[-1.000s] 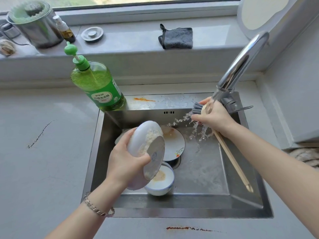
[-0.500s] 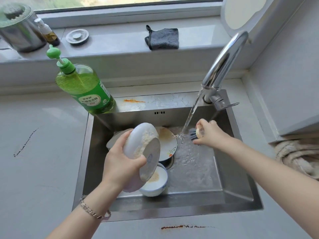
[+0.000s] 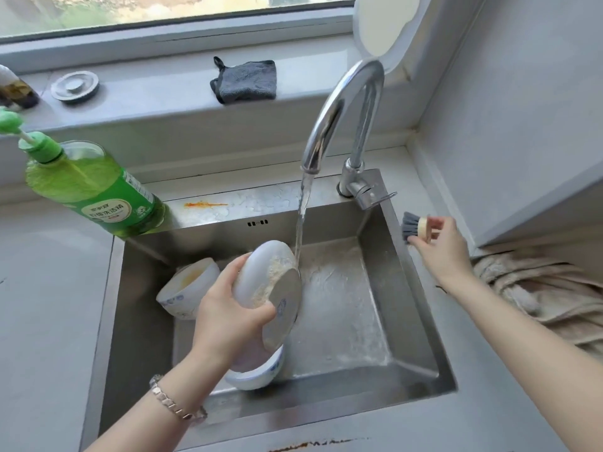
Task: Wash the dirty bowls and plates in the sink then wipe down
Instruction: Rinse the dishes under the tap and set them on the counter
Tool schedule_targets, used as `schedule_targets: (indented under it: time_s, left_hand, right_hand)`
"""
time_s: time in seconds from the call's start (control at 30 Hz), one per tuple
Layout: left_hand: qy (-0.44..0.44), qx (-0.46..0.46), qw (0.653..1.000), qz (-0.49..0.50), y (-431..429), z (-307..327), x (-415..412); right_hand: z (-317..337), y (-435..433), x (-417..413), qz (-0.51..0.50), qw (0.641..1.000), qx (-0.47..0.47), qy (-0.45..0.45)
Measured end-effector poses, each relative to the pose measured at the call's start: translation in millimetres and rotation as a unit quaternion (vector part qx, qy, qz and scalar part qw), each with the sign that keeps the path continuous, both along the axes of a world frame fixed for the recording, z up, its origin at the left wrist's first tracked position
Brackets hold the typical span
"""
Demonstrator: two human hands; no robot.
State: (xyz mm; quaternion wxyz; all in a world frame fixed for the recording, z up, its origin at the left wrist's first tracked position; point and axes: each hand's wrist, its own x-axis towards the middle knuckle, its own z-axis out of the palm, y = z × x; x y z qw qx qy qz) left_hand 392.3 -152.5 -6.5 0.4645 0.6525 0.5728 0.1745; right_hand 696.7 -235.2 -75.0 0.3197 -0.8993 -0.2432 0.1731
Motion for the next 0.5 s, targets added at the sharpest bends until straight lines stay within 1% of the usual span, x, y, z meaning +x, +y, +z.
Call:
schedule_targets:
  time_s: [0.1, 0.23, 0.3, 0.37, 0.43, 0.5]
  left_hand:
    - [-0.005, 0.004, 1.0, 0.014, -2.8, 1.6, 9.9]
    - [-0.005, 0.01, 0.999, 0.033, -5.5, 3.0, 16.8]
    - [-0.006, 0.008, 0.999, 0.045, -5.0, 3.7, 18.7]
    - [-0.01, -0.001, 0.998, 0.061, -3.8, 3.0, 20.7]
    - [-0.025, -0.014, 0.996, 0.088, -2.5, -0.7, 22.4]
    - [-0.048, -0.031, 0.992, 0.116, -0.3, -3.7, 25.5]
  right_hand:
    - [-11.8, 14.4, 30.8, -0.024, 1.0, -0.016, 0.002]
    - [-31.0, 19.7, 39.6, -0.025, 0.996, -0.083, 0.002]
    - [-31.4, 15.5, 33.0, -0.031, 0.997, -0.077, 0.0]
    - [-26.9, 11.0, 20.5, -0.028, 0.998, -0.05, -0.018]
    - [-21.4, 7.2, -3.7, 0.037, 0.999, -0.006, -0.027]
    - [-13.2, 4.7, -40.3, 0.128, 0.991, 0.033, -0.003]
